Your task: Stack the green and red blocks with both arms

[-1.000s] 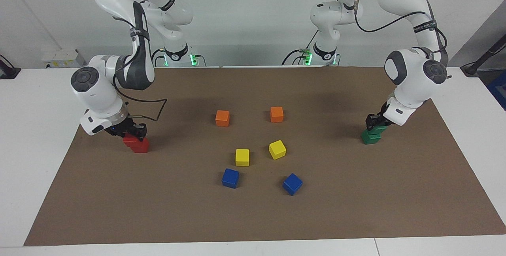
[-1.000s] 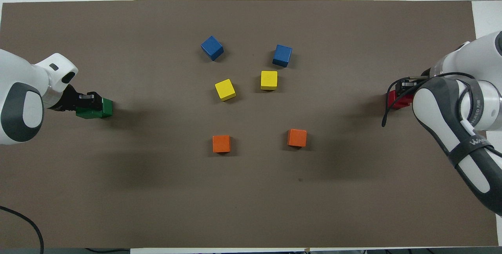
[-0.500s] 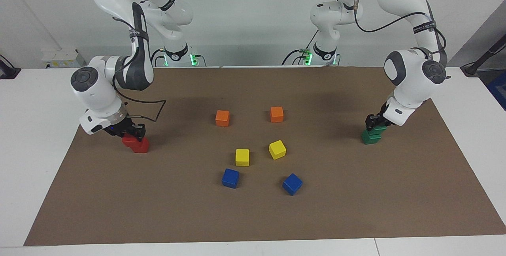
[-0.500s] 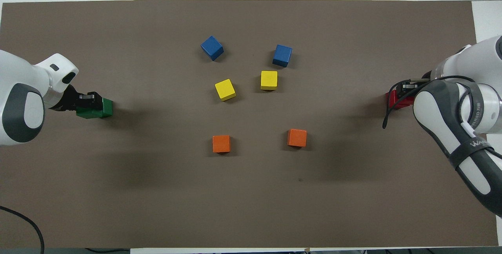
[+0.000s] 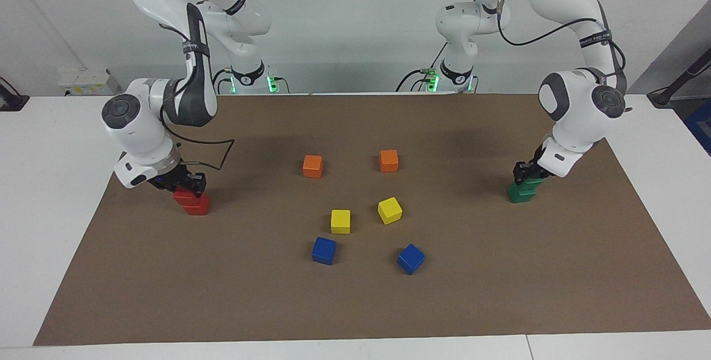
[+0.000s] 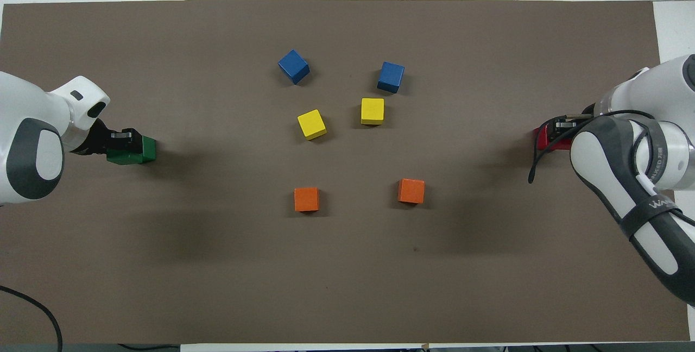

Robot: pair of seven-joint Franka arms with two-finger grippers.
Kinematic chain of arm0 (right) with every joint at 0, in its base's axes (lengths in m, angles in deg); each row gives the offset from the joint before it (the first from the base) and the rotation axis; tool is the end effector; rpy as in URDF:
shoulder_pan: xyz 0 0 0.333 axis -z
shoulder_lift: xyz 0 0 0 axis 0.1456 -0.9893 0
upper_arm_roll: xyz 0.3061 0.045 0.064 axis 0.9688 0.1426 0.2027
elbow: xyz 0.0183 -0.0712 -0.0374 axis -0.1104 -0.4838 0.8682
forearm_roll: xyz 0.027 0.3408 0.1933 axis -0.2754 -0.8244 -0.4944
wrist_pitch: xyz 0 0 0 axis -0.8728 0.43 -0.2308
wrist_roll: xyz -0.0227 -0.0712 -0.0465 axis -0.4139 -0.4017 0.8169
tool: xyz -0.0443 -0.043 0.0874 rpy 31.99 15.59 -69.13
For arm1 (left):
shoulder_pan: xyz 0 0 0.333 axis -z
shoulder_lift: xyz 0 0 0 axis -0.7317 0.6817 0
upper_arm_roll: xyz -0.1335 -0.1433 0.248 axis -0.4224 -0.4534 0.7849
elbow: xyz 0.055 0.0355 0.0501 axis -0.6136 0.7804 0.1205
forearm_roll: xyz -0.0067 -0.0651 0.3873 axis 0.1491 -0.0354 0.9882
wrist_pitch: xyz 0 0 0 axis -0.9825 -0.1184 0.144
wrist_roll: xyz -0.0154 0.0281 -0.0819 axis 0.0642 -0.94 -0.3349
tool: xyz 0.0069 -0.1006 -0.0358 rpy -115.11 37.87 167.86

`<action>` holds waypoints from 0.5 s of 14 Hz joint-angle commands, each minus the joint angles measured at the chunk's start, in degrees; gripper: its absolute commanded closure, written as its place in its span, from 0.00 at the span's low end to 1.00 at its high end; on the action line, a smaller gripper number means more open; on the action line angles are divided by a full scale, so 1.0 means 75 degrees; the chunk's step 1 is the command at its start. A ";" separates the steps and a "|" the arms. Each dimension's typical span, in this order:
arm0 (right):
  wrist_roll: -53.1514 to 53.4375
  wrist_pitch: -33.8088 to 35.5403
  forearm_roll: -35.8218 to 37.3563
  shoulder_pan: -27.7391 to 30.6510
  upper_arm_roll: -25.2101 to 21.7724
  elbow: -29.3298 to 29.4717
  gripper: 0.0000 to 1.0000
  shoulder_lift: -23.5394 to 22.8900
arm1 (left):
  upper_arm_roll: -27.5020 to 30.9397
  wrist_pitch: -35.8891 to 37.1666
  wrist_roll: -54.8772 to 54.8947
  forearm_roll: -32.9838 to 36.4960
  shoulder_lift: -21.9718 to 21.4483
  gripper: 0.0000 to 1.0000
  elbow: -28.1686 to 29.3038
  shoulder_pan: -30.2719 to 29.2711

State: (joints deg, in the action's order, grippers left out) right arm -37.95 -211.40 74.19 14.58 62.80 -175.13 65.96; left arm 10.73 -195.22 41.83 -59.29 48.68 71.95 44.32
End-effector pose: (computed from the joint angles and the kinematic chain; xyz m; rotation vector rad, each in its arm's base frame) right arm 0.5857 -0.0619 0.3511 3.1069 -0.1408 -0.0753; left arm 0.5790 0.0216 0.3604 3.1195 0.0431 -0.0971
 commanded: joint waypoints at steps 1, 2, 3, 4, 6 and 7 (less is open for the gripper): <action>0.0072 -0.0174 0.0024 0.0074 0.0093 -0.0253 1.00 0.0228 | -0.0006 -0.0191 -0.0017 -0.0070 -0.0283 0.00 0.0312 -0.0014; 0.0083 -0.0174 0.0024 0.0063 0.0093 -0.0253 1.00 0.0228 | -0.0006 -0.0202 -0.0017 -0.0070 -0.0272 0.00 0.0312 -0.0014; 0.0072 -0.0185 0.0024 0.0063 0.0093 -0.0253 1.00 0.0228 | -0.0006 -0.0191 -0.0017 -0.0070 -0.0283 0.00 0.0312 -0.0025; 0.0072 -0.0209 0.0024 0.0063 0.0093 -0.0253 1.00 0.0228 | -0.0006 -0.0191 -0.0017 -0.0070 -0.0272 0.00 0.0312 -0.0026; 0.0072 -0.0232 0.0024 0.0063 0.0093 -0.0253 1.00 0.0228 | -0.0006 -0.0144 -0.0017 -0.0070 -0.0271 0.00 0.0277 -0.0014; 0.0060 -0.0232 0.0024 0.0063 0.0093 -0.0253 1.00 0.0228 | -0.0006 -0.0097 -0.0005 -0.0070 -0.0260 0.00 0.0230 -0.0014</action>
State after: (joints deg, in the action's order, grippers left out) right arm -37.95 -211.62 74.19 14.56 62.92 -175.15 65.98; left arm 10.70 -195.29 41.83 -59.29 48.65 71.95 44.32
